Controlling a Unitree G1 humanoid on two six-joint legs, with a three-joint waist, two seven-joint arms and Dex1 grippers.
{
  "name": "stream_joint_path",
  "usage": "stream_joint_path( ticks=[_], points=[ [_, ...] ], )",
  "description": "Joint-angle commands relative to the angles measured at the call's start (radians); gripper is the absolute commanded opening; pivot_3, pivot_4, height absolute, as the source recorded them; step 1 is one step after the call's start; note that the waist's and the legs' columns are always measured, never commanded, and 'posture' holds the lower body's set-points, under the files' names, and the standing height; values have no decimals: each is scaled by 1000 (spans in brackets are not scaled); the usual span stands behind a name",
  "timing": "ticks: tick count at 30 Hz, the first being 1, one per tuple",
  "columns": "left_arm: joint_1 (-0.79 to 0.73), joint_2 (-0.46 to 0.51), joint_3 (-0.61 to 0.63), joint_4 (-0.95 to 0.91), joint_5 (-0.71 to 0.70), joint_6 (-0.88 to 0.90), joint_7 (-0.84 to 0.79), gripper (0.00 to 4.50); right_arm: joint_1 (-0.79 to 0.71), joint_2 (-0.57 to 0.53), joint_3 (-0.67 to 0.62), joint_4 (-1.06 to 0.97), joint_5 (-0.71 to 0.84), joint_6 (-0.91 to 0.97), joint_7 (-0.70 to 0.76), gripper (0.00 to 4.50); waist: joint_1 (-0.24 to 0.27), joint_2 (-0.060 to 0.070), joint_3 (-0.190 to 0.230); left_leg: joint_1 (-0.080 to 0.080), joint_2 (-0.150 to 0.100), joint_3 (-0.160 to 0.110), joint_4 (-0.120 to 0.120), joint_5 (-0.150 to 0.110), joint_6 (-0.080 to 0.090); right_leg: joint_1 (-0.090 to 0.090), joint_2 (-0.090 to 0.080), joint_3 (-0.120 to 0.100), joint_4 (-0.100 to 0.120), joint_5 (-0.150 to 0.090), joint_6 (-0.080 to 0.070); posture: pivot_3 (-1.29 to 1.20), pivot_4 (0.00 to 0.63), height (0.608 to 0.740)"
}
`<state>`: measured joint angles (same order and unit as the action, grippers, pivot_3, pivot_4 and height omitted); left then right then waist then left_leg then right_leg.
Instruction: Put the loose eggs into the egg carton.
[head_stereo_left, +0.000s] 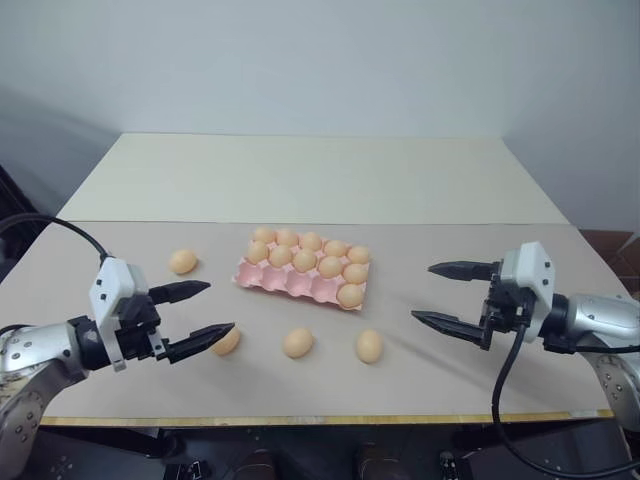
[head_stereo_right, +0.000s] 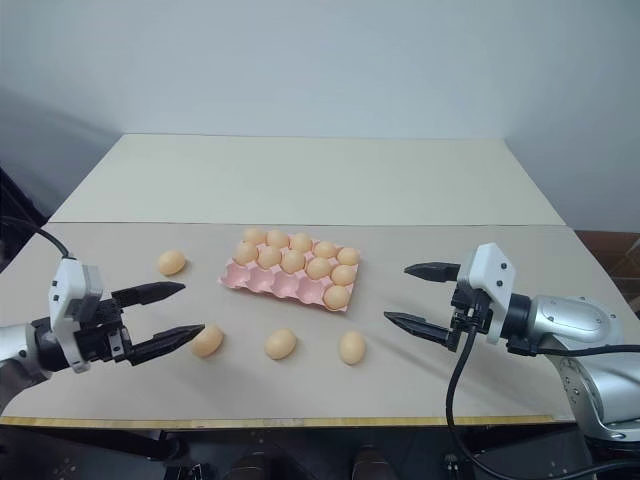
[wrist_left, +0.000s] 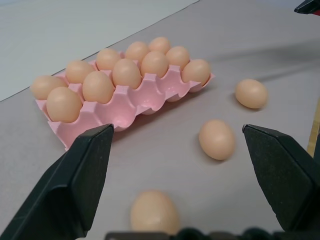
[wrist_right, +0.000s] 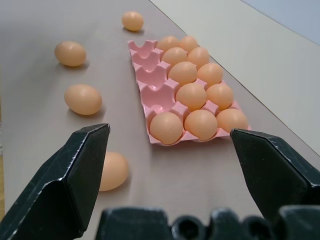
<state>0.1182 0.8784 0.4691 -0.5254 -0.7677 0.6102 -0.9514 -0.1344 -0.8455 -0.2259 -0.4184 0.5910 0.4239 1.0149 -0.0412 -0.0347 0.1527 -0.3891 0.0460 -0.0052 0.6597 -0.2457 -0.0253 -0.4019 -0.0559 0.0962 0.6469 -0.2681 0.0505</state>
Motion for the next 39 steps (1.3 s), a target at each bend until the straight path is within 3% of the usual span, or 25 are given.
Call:
stream_joint_path(
  ticks=[1, 4, 14, 17, 27, 32, 39],
  points=[
    [-6, 8, 34, -15, -17, -7, 1, 4479, -12, -3, -14, -5, 3, -22, 5, 4500, 0, 0, 0, 0, 0, 0, 0, 0, 0, 0, 0, 0, 0, 0, 0, 0, 150, 740],
    [-33, -14, 21, -16, 32, -26, 74, 4479, -15, -3, -13, -1, 1, -22, 7, 4500, 1, 0, 0, 0, 0, 0, 0, 0, 0, 0, 0, 0, 0, 0, 0, 0, 150, 740],
    [-4, -4, -6, -9, 96, -159, -40, 4479, -34, -7, 14, 11, -14, -27, 14, 4500, 0, 0, 0, 0, 0, 0, 0, 0, 0, 0, 0, 0, 0, 0, 0, 0, 150, 740],
    [-33, 31, -10, 33, 15, -87, -98, 4479, -52, -25, 35, 2, -17, -5, 28, 4500, 0, 0, 0, 0, 0, 0, 0, 0, 0, 0, 0, 0, 0, 0, 0, 0, 150, 740],
    [-182, 90, -134, 113, -13, -81, -262, 4479, -38, -74, 190, -32, -108, -49, 125, 4500, 1, 0, 0, 0, 0, 0, 0, 0, 0, 0, 0, 0, 0, 0, 0, 0, 150, 740],
    [-239, 102, -239, 120, 13, -109, -371, 4479, -61, -22, 348, -2, -239, -133, 128, 4500, -3, 0, 0, 0, 0, 0, 0, 0, 0, 0, 0, 0, 0, 0, 0, 0, 150, 740],
    [-301, 87, -290, 153, 37, -125, -397, 4479, -137, 74, 462, 93, -378, -174, 69, 4500, -1, 0, 0, 0, 0, 0, 1, 0, 0, 0, 0, 0, 0, 0, 0, 0, 150, 740]
  ],
)
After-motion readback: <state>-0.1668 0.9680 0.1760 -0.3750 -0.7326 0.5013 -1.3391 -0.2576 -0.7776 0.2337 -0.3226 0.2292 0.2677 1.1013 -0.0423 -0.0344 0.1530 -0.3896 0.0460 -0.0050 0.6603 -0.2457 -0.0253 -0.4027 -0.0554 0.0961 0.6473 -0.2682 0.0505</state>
